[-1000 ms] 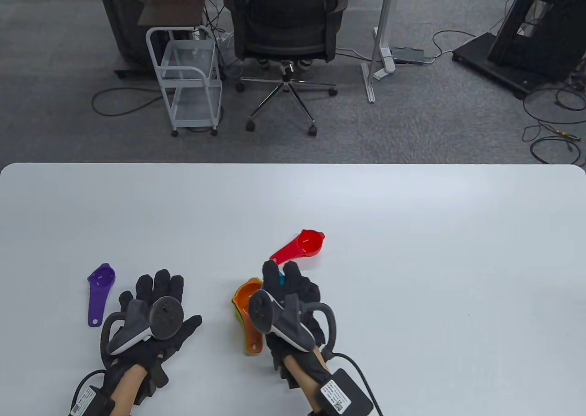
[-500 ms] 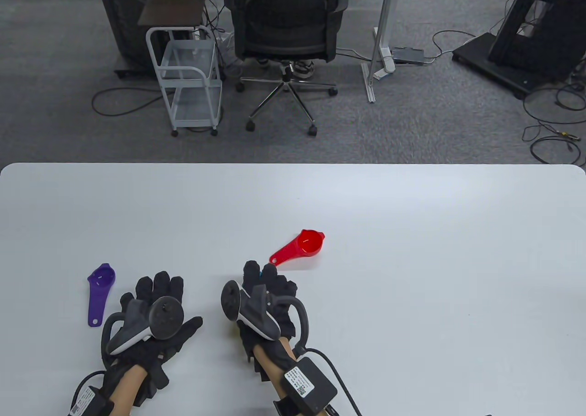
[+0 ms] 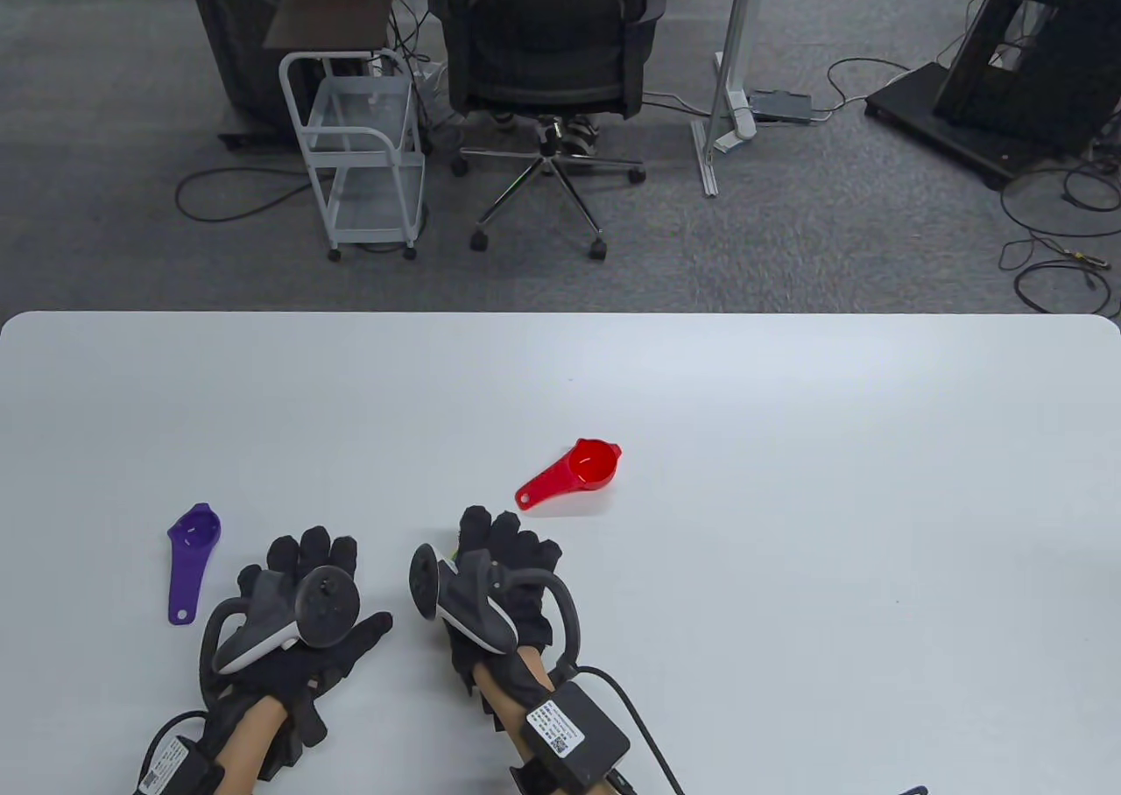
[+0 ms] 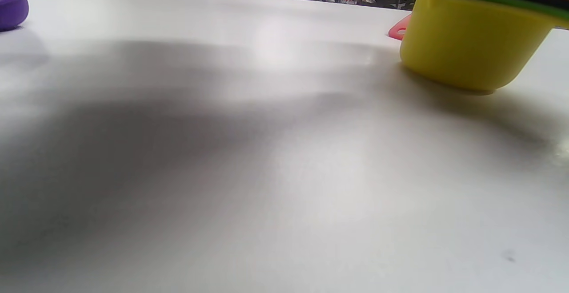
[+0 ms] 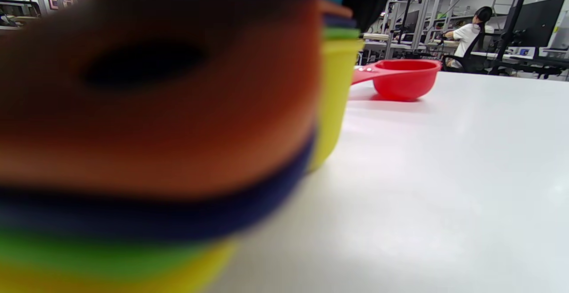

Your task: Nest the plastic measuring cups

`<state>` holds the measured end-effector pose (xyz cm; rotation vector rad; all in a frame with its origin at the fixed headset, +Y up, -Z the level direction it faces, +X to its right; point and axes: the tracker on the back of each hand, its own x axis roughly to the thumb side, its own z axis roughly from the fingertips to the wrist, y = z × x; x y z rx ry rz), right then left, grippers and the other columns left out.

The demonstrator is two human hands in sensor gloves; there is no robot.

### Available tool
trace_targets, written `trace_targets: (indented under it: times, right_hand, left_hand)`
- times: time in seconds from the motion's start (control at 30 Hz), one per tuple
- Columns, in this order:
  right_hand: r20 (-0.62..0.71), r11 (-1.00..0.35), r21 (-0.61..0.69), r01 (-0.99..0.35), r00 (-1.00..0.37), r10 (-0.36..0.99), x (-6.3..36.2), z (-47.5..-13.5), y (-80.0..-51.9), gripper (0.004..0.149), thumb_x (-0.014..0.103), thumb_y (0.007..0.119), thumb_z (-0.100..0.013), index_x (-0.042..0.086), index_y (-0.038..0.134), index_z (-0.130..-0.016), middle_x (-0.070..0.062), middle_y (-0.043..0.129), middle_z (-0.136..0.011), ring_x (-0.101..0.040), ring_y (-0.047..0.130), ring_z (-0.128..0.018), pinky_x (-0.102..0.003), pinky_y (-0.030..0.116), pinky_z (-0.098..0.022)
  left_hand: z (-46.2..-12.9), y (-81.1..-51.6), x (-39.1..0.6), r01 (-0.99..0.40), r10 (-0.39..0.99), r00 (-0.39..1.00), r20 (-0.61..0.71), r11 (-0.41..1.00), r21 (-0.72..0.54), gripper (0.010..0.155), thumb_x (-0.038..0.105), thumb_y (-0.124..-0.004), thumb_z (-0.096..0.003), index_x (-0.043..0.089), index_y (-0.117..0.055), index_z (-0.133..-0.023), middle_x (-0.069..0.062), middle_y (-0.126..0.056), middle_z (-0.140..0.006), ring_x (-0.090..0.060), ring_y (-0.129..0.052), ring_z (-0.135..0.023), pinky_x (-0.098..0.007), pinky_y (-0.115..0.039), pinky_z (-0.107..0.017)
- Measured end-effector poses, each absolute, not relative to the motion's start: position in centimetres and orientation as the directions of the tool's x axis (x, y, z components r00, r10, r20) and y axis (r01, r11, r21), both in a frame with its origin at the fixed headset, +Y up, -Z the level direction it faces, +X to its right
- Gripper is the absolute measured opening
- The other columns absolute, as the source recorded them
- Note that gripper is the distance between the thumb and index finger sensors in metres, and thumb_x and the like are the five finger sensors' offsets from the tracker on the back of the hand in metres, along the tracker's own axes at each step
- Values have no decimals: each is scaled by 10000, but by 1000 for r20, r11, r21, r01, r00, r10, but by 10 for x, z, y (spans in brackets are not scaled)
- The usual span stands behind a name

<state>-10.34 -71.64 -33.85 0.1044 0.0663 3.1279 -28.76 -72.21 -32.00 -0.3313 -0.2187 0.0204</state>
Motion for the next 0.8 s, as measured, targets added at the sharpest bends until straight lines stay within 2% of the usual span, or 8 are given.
trace_targets:
  times: [0.3,0.43,0.53,0.6,0.7,0.8]
  right_hand:
    - [63,-998,54,-10,-998,13,-100,-339,-717,803,579,543,-573,73,362,-1171,-323,465,-1120,-514,615,-905,-741,472,-669]
    - [43,-992,31,-121,-992,123,-74,-356,-699,825,609,509,-560,100,320,-1182,-336,346,-1173,-553,500,-987,-784,385,-681]
    - [16,-991,15,-130,-991,130,-36,-380,-687,790,586,522,-571,148,286,-1185,-306,254,-1203,-570,355,-1045,-794,311,-697]
    - [-7,-991,71,-116,-993,116,-11,-394,-689,790,575,552,-575,176,249,-1186,-294,192,-1215,-574,251,-1062,-794,268,-705]
    - [9,-972,180,-153,-988,157,20,-412,-703,767,539,623,-578,304,179,-1159,-238,42,-1219,-557,84,-1059,-784,204,-722]
    - [3,-957,262,-121,-992,126,35,-427,-722,779,512,666,-577,361,140,-1131,-191,-10,-1214,-525,24,-1057,-780,184,-731]
  left_hand:
    - [-319,-723,-287,24,52,978,202,933,-359,948,654,-519,-547,62,-91,-1151,-334,-60,-1179,-674,-77,-1006,-815,-122,-594]
    - [-318,-720,-288,18,55,978,201,938,-346,972,655,-518,-547,31,-58,-1133,-353,-25,-1166,-678,-77,-1001,-814,-123,-593]
    - [-318,-719,-288,17,55,978,203,943,-334,969,654,-519,-547,35,-59,-1134,-350,-23,-1167,-679,-76,-1002,-814,-123,-594]
    - [-319,-719,-288,19,51,979,199,942,-335,967,652,-522,-547,38,-61,-1136,-346,-22,-1168,-677,-75,-1003,-813,-122,-596]
    - [-322,-721,-289,27,39,983,181,937,-348,965,651,-522,-548,43,-58,-1136,-342,-17,-1170,-674,-71,-1005,-811,-117,-600]
    - [-325,-723,-294,23,35,987,155,933,-360,963,648,-527,-547,48,-58,-1135,-337,-17,-1171,-673,-71,-1007,-810,-115,-602]
